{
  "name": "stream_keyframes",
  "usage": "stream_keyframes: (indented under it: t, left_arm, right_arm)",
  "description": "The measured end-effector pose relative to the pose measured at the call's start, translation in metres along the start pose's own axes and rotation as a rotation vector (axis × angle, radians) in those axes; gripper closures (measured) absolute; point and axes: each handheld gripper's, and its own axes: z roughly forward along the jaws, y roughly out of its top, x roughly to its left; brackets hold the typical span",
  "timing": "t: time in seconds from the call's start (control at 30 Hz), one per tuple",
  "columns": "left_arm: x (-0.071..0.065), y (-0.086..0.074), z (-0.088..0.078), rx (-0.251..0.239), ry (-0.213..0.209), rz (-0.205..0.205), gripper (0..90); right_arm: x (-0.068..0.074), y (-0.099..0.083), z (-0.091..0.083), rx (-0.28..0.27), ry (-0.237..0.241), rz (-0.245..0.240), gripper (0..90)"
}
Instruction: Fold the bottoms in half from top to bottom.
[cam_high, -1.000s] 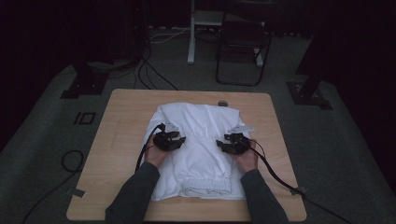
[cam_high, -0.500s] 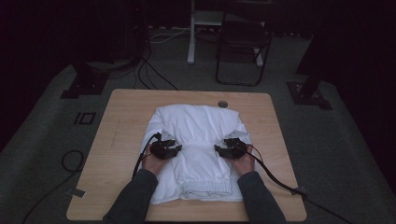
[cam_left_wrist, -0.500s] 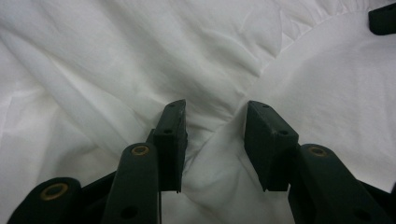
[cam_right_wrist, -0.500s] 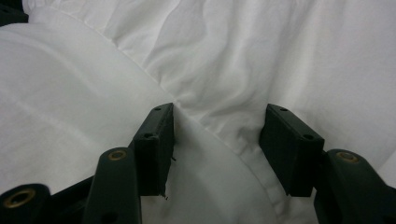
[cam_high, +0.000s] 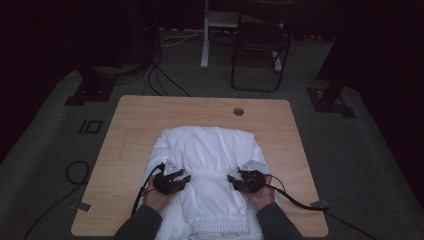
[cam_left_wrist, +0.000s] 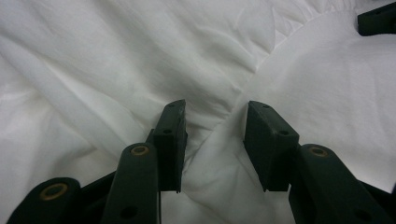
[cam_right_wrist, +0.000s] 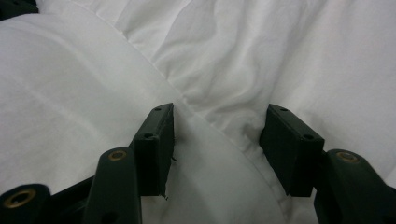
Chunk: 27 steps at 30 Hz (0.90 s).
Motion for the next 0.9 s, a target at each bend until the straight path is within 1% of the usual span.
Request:
stream_keyframes:
  t: [0.03, 0.07, 0.13, 0.17, 0.23, 0.27, 0.33, 0.4, 0.47, 0.5, 0.53, 0.57, 0.6, 0.67, 0.73, 0.77, 0.8, 0.83, 0.9]
  left_arm:
    - [-0.003, -0.001, -0.002, 0.004, -0.003, -0.003, 58.7]
    - [-0.005, -0.003, -0.004, 0.010, -0.006, 0.004, 58.4]
    - [-0.008, -0.002, -0.007, 0.031, -0.021, 0.005, 57.9]
    - [-0.007, -0.001, -0.009, 0.041, -0.028, 0.007, 57.4]
    - [-0.004, 0.004, -0.014, 0.037, -0.037, 0.007, 55.9]
    - [-0.001, 0.009, -0.017, 0.026, -0.024, 0.006, 54.7]
    - [0.010, 0.020, -0.023, -0.008, 0.017, 0.000, 52.3]
    - [0.026, 0.033, -0.027, -0.050, 0.071, -0.019, 48.1]
    - [0.044, 0.048, -0.027, -0.084, 0.130, -0.043, 42.6]
    - [0.054, 0.055, -0.025, -0.085, 0.147, -0.056, 38.3]
    - [0.054, 0.055, -0.025, -0.085, 0.147, -0.056, 36.7]
    - [0.075, 0.068, -0.014, -0.074, 0.185, -0.097, 36.7]
    - [0.084, 0.072, -0.007, -0.061, 0.198, -0.107, 29.7]
    - [0.099, 0.077, 0.007, -0.037, 0.248, -0.134, 26.8]
    - [0.114, 0.077, 0.021, -0.014, 0.259, -0.177, 26.2]
    - [0.114, 0.077, 0.021, -0.014, 0.259, -0.177, 23.8]
    - [0.123, 0.075, 0.030, 0.007, 0.257, -0.213, 23.8]
    - [0.128, 0.072, 0.035, 0.019, 0.244, -0.237, 22.2]
    - [0.133, 0.068, 0.043, 0.029, 0.236, -0.253, 20.7]
  right_arm:
    - [0.003, -0.002, -0.002, 0.001, 0.002, 0.002, 44.4]
    - [0.005, -0.004, -0.004, 0.002, 0.003, 0.000, 44.4]
    - [0.008, -0.006, -0.007, 0.003, 0.007, -0.001, 44.4]
    - [0.009, -0.007, -0.007, 0.003, 0.007, -0.003, 44.4]
    - [0.009, -0.007, -0.008, 0.002, 0.010, -0.003, 44.4]
    - [0.008, -0.007, -0.008, 0.003, 0.010, -0.004, 44.5]
    - [0.008, -0.007, -0.008, 0.002, 0.011, -0.005, 44.5]
    - [0.008, -0.007, -0.008, 0.002, 0.011, -0.005, 44.5]
    - [0.008, -0.007, -0.008, 0.003, 0.011, -0.006, 44.5]
    - [0.008, -0.007, -0.007, 0.003, 0.012, -0.006, 44.5]
    - [0.008, -0.007, -0.007, 0.003, 0.012, -0.006, 44.5]
    - [0.008, -0.007, -0.007, 0.003, 0.012, -0.006, 44.5]
    - [0.008, -0.007, -0.007, 0.003, 0.012, -0.007, 44.5]
    - [0.008, -0.006, -0.007, 0.003, 0.012, -0.007, 44.5]
    - [0.008, -0.006, -0.007, 0.003, 0.012, -0.008, 44.5]
    - [0.008, -0.006, -0.007, 0.003, 0.012, -0.008, 44.5]
    - [0.008, -0.006, -0.007, 0.003, 0.013, -0.008, 44.5]
    - [0.008, -0.006, -0.007, 0.003, 0.014, -0.008, 44.6]
    - [0.008, -0.006, -0.007, 0.003, 0.014, -0.008, 44.6]
